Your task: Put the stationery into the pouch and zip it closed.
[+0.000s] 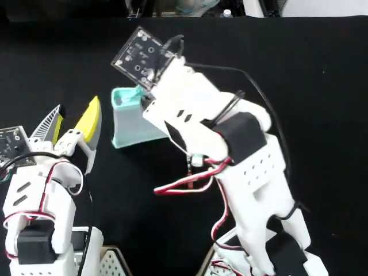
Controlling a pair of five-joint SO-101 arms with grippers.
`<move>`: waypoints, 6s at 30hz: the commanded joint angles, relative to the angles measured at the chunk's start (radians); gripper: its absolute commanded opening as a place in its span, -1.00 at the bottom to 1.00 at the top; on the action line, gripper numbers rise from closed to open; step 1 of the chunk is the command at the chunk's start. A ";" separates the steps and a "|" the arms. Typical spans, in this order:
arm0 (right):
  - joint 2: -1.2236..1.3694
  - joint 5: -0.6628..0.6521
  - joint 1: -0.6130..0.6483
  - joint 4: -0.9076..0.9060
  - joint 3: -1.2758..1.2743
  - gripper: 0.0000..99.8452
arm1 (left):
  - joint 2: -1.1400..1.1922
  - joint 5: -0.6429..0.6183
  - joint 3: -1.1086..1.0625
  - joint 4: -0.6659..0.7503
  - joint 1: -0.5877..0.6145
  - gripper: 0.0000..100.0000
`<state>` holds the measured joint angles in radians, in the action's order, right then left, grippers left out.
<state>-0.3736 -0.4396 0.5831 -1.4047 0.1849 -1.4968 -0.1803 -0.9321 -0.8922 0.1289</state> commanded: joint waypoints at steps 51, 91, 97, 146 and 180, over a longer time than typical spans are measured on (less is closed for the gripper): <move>-0.309 -0.009 0.025 0.201 -0.504 -0.98 | 0.743 0.173 1.133 -0.867 -0.087 -0.49; -0.309 -0.009 0.020 0.178 -0.509 -0.98 | 0.868 0.101 1.013 -0.766 -0.101 -0.94; -0.317 -0.011 -0.101 0.186 -0.501 -0.98 | 0.865 0.103 1.013 -0.767 -0.094 -0.94; -0.616 0.144 -0.459 0.232 -0.812 -0.51 | 0.867 0.169 1.116 -0.815 0.051 -0.94; 0.759 0.299 -0.269 0.505 -0.274 -0.60 | 0.858 0.236 0.728 -0.638 0.220 -0.94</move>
<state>0.3813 -0.1465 0.2823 -0.8922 -0.1603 -0.6498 0.0514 -0.1373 -1.5228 0.3498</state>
